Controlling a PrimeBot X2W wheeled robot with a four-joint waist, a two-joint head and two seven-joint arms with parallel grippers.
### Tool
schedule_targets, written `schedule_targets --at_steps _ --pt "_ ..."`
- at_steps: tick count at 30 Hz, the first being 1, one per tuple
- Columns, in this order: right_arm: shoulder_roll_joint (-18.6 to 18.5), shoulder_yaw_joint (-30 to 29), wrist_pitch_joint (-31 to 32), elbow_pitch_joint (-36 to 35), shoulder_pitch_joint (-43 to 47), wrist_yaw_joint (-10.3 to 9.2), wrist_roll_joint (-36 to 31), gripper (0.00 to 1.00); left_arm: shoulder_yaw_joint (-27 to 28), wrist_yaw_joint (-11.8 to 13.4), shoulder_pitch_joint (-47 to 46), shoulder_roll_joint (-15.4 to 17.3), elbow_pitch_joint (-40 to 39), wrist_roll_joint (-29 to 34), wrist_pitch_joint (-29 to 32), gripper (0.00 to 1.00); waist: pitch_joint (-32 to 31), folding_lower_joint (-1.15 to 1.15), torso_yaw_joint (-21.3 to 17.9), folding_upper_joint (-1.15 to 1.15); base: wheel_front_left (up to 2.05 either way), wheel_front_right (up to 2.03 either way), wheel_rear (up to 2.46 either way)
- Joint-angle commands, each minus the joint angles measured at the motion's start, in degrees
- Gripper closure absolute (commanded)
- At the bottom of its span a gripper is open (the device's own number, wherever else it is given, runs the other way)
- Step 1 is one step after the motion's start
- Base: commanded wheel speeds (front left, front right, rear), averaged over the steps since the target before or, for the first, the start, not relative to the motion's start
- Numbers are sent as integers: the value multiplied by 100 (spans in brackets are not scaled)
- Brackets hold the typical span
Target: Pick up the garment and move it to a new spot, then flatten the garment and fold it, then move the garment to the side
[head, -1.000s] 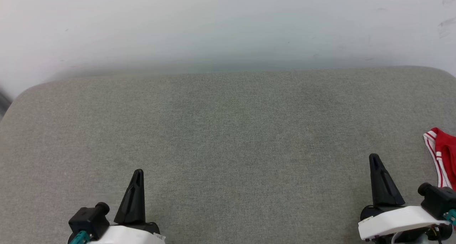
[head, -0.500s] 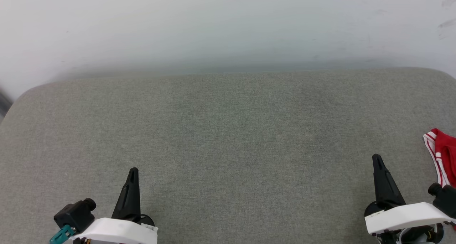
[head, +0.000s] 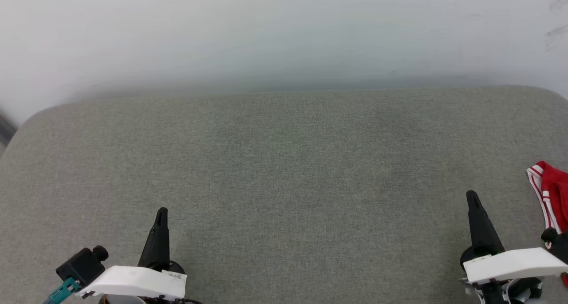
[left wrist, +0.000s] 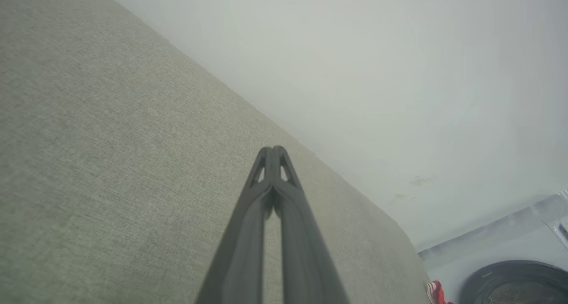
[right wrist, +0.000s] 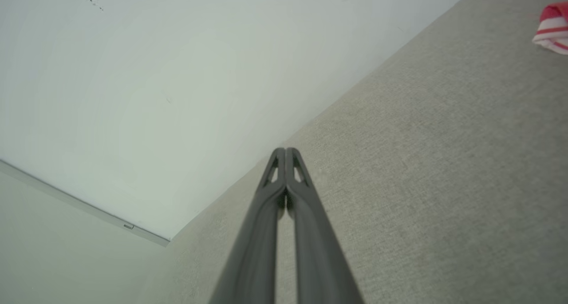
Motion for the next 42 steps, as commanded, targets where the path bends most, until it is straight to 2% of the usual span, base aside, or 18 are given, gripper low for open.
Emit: schedule_targets --at_steps 1,20,42 --pt "-53 -13 17 -45 -145 1 128 100 31 -37 -152 34 -44 -124 23 100 -1 0 0 0 0 0 0" --pt "-63 -86 316 86 -237 1 1440 100 153 -68 -305 48 149 -1464 352 100 -40 0 8 0 0 0 0" --pt "-57 -175 622 217 -330 1 2683 100 293 -98 -466 44 344 -2723 691 100 -85 0 17 0 0 0 0"
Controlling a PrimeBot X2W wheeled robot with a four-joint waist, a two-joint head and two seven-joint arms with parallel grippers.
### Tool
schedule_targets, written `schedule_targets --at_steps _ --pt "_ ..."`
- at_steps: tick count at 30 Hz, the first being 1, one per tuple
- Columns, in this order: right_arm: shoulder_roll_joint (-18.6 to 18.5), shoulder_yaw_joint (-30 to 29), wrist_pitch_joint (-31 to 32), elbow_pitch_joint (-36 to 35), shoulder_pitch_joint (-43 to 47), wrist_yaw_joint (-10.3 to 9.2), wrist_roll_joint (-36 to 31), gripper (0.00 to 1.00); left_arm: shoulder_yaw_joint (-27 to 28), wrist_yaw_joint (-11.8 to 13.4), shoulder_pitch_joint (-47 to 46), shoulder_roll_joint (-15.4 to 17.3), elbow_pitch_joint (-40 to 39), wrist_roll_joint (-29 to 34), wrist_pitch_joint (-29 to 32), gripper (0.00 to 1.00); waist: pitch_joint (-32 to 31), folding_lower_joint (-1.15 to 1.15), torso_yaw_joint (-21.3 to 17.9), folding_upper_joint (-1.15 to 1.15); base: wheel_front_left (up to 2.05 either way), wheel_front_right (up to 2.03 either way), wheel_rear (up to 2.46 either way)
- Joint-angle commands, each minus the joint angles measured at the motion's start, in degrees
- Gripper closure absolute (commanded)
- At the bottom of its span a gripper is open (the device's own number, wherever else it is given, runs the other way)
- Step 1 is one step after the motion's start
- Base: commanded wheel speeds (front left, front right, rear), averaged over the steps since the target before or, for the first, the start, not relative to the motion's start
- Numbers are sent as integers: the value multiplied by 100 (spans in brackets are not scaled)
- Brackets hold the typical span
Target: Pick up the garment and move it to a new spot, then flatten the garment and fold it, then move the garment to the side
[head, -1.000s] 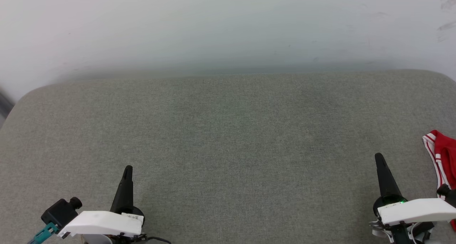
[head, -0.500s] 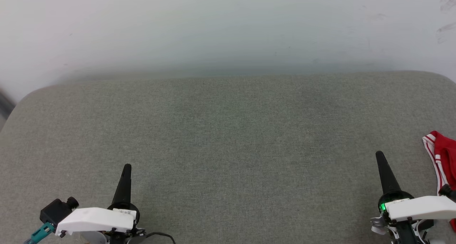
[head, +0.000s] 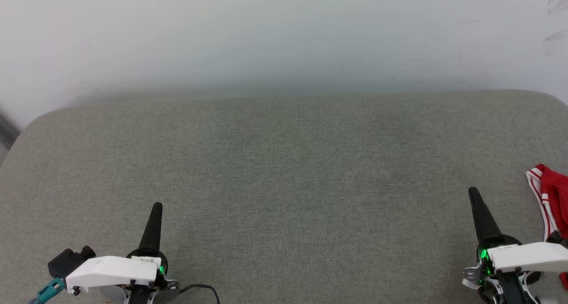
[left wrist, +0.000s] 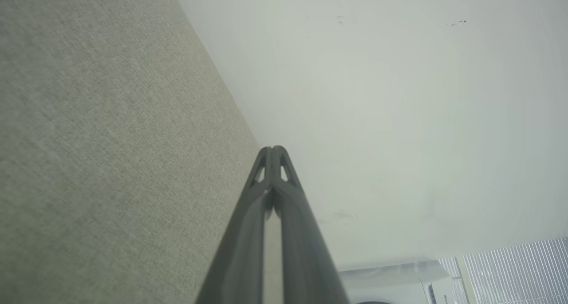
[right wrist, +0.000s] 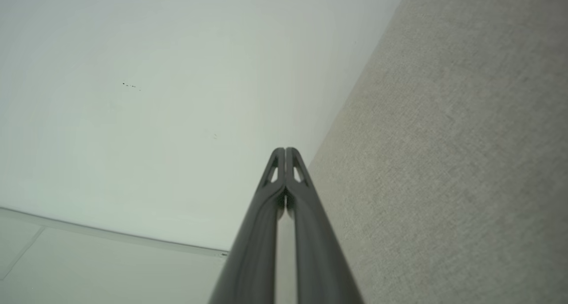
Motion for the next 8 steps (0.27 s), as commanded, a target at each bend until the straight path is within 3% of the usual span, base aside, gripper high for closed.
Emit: schedule_targets --at_steps 1,8 --pt "-36 -21 48 -8 -128 1 175 100 32 -24 -134 14 -6 -162 48 100 -4 0 1 0 0 0 0" --pt "-30 -50 132 28 -155 0 517 100 78 -31 -166 8 51 -509 146 100 -18 0 4 0 0 0 0"
